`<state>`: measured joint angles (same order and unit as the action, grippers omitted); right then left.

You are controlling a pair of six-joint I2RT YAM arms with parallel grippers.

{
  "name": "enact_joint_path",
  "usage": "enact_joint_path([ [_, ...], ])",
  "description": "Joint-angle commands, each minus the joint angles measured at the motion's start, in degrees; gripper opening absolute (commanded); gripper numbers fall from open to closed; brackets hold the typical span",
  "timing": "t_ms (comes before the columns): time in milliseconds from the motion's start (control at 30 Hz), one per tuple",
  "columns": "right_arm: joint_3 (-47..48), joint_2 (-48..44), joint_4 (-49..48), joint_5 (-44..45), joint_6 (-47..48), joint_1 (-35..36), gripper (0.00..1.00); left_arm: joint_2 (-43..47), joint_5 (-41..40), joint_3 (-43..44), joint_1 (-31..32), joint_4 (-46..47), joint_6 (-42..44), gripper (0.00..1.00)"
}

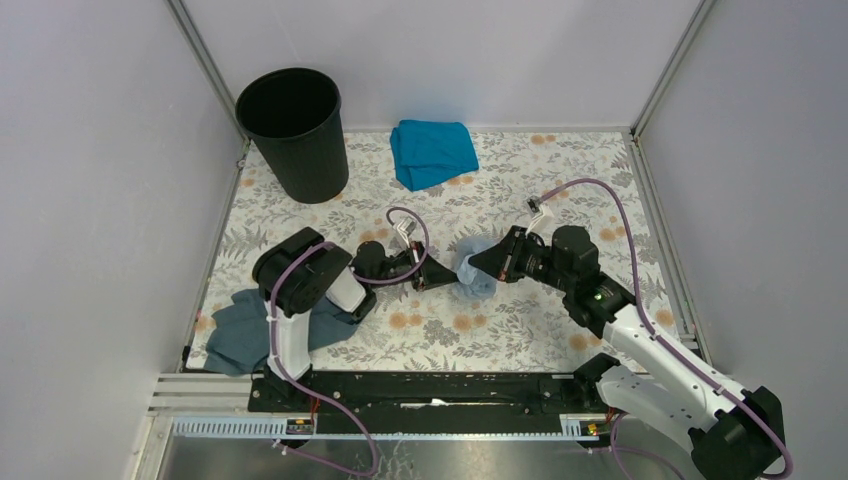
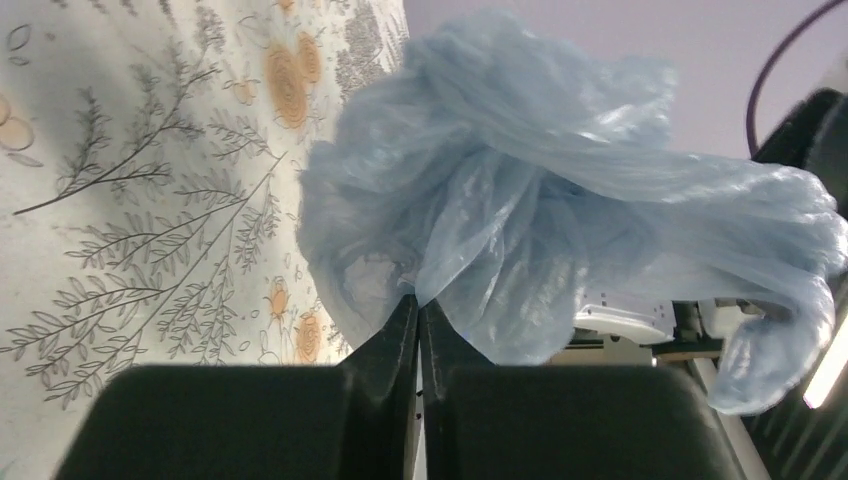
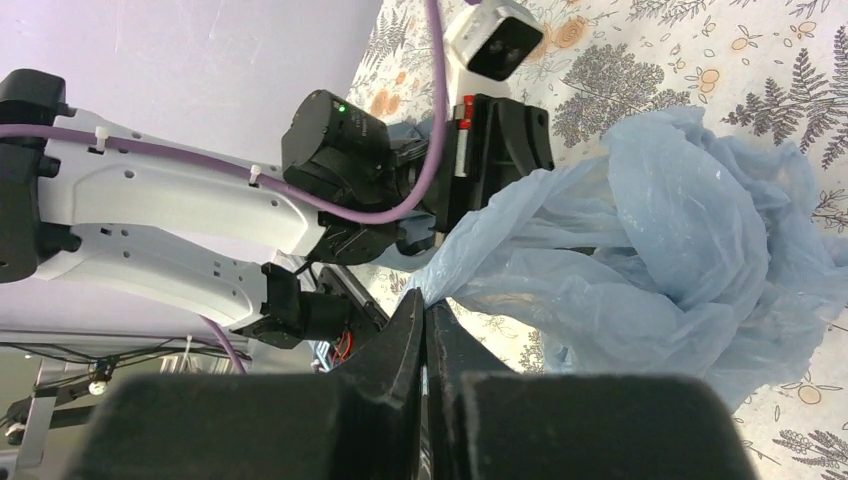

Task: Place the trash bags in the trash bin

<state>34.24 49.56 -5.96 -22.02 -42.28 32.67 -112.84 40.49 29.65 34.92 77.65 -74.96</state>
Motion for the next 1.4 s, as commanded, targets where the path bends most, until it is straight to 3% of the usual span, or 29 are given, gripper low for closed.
enact_joint_path([
  [0, 1.1, 0.0, -0.6, 1.6, 2.3, -0.1, 0.01, 5.1, -1.8, -1.8, -0.5, 7.9, 1.1, 0.0],
  [133, 4.6, -1.4, 10.0, 11.3, 7.6, -0.1, 0.01, 15.3, -7.6, -3.7, -2.5, -15.0, 13.5, 0.0],
  [267, 9.0, -3.9, 24.2, 34.1, 11.0, -0.1, 0.02, 26.5, -17.8, -3.3, -4.9, -41.8, 26.2, 0.0],
  [333, 9.6, -5.1, 27.2, 41.6, 12.7, 0.0, 0.05, 30.9, -17.3, -4.8, -6.3, -44.2, 27.7, 0.0],
  [533, 8.5, -6.5, 29.1, 52.0, 16.8, 0.0, 0.06, 36.8, -11.8, -6.6, -7.1, -45.1, 31.1, 0.0],
  [767, 8.2, -4.0, 28.4, 51.4, 18.9, 0.0, 0.12, 43.6, -3.4, -7.9, -4.6, -46.1, 33.0, 0.0],
  [900, 9.5, 0.9, 28.3, 46.9, 20.9, 0.0, 0.19, 48.3, -5.5, -7.2, -0.6, -53.6, 35.9, 0.0],
  [967, 10.7, 4.3, 28.3, 40.5, 22.8, 0.0, 0.29, 50.3, -9.0, -7.0, 0.0, -57.7, 36.7, 0.0],
  [1133, 13.9, 11.3, 28.7, 12.5, 30.3, 0.7, 0.61, 50.7, -13.8, -5.5, 0.0, -63.0, 38.7, 0.0],
  [1267, 15.9, 11.5, 30.1, 17.5, 32.2, 6.1, 0.77, 49.7, -13.6, -4.1, 0.0, -65.1, 39.5, 0.0],
  [1367, 20.7, 15.6, 32.9, 25.5, 34.7, 9.2, 0.78, 50.2, -13.7, -4.4, 0.0, -65.2, 39.6, 0.0],
])
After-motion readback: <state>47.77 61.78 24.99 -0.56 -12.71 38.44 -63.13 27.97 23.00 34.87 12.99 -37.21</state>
